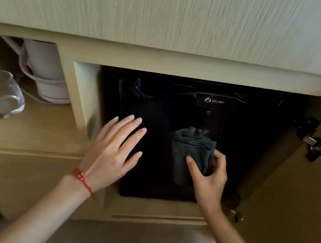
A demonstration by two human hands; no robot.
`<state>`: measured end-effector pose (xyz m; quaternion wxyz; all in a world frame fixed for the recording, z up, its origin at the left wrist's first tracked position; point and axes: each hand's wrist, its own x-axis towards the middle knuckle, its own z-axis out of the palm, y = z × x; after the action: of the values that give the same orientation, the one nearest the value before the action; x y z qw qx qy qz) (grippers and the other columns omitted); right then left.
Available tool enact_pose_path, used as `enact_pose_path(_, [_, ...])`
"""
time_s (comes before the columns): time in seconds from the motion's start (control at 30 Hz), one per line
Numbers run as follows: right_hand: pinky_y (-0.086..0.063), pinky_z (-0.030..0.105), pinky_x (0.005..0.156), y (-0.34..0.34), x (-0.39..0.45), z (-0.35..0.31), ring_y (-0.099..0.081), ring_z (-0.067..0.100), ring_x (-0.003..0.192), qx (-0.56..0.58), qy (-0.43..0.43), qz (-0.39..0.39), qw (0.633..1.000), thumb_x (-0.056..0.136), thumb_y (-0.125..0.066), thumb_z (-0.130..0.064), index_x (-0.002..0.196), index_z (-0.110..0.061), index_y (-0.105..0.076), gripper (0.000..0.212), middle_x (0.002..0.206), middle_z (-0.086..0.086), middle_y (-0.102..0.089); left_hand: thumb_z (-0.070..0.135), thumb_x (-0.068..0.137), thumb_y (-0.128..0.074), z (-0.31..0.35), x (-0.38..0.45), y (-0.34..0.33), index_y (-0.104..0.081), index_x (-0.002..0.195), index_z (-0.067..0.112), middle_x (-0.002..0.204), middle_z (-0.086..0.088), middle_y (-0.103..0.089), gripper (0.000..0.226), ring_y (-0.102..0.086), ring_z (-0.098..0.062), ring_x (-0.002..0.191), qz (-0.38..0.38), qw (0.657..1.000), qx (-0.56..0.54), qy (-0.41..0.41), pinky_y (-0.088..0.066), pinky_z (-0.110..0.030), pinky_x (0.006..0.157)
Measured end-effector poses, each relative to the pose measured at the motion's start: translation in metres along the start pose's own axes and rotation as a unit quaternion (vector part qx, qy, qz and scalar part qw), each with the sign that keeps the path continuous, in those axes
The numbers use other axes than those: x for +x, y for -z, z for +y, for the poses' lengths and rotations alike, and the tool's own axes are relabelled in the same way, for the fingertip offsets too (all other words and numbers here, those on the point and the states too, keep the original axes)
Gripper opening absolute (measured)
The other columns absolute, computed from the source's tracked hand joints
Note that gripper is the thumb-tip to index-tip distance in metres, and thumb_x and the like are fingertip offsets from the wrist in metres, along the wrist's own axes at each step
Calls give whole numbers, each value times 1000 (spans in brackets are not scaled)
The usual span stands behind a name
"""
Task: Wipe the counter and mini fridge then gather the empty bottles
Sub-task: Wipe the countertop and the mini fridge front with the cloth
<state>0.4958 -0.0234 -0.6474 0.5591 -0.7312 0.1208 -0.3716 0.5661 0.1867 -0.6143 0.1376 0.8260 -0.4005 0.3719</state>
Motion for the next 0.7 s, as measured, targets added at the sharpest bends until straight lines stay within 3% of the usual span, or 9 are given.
enact_pose_path(0.23, [-45,4,74,-29,14,8,-58,-16,85,86,91,79,989,71,-73,3,104,-11,-45,45,92,-14,-56,23,90,-47,-9,-1,-20,-53,123,2,130,-19,-53,40,-40,-28,128,39,999,36,-4,-34,-49,104])
enact_pose_path(0.57, [-44,2,75,-62,26,43,-56,-16,90,116,144,139,973,69,-73,3,106,-12,-42,50,94,-14,-54,24,89,-46,-11,-12,-78,-40,134,7,142,-17,-38,48,-28,-29,136,92,994,57,27,-29,-48,108])
enact_pose_path(0.7, [-42,2,78,-71,26,47,-54,-16,94,126,168,164,964,67,-75,-8,109,-22,-39,57,101,-18,-51,24,89,-46,-19,-15,-98,-36,137,6,146,-17,-30,52,-23,-30,138,120,989,73,55,-25,-48,110])
